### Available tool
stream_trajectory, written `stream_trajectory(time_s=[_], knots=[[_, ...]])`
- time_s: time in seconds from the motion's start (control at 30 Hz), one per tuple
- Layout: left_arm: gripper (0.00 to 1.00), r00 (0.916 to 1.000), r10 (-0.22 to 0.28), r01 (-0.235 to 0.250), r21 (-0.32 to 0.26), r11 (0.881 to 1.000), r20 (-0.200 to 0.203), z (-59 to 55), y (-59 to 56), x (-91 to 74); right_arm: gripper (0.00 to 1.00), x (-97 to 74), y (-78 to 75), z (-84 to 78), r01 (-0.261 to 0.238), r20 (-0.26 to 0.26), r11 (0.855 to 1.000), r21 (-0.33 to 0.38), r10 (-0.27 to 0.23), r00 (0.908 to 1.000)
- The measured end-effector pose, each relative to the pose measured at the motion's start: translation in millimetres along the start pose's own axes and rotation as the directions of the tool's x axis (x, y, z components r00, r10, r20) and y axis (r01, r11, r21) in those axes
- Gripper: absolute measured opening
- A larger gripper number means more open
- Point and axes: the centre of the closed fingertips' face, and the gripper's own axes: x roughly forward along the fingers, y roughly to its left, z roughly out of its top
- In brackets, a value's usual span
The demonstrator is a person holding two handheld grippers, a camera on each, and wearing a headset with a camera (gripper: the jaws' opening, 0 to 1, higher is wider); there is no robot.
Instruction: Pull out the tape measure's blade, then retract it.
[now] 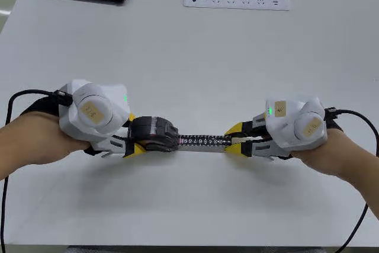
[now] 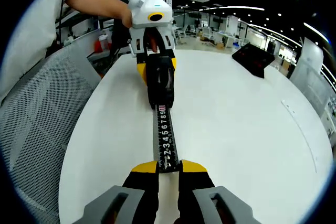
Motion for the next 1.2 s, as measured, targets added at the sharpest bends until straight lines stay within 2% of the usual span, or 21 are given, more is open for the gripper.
stream_trajectory(time_s=[1.2], knots=[[0.26, 1.0, 0.002, -0.002, 0.003, 1.0, 0.002, 0.5, 0.1, 1.2, 0.09, -25.2, -1.3, -28.9, 0.014, -0.071, 1.0, 0.0, -0.014, 0.9974]])
